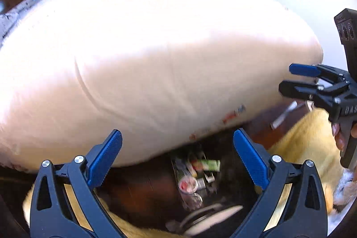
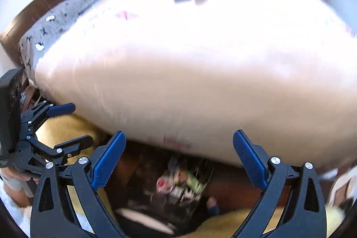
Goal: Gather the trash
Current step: 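Grasp the blue wipes packet with the left gripper while the right gripper grasps the yellow-capped lotion bottle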
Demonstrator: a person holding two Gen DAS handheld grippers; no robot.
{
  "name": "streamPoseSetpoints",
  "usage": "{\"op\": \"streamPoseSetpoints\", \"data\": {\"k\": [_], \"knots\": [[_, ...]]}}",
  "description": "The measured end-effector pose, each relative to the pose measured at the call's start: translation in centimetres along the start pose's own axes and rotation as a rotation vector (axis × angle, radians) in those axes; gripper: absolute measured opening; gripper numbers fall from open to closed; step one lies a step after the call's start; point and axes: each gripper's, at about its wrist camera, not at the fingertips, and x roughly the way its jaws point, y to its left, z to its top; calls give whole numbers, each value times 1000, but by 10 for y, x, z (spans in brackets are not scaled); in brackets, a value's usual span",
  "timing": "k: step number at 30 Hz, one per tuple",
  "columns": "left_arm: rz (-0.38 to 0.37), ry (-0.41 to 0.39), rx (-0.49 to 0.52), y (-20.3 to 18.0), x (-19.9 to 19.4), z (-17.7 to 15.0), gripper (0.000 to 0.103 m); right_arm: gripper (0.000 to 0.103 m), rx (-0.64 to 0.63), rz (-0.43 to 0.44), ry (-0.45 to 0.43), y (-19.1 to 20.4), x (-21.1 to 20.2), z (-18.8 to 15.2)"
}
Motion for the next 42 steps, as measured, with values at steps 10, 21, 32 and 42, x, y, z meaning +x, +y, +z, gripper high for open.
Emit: {"op": "streamPoseSetpoints", "data": {"k": [10,21,32,42], "knots": [[67,-112,5,23,4,82,95,97,29,-76,-143,-26,14,103],[94,-133,-15,38,38,160,95,76,101,-77,-123,-37,77,211],[87,-119,-3,35,61,183,95,38,153,-60,-19,-49,134,233],[84,-120,-42,31,87,220,94,33,70,-42,-82,-57,81,221]]}}
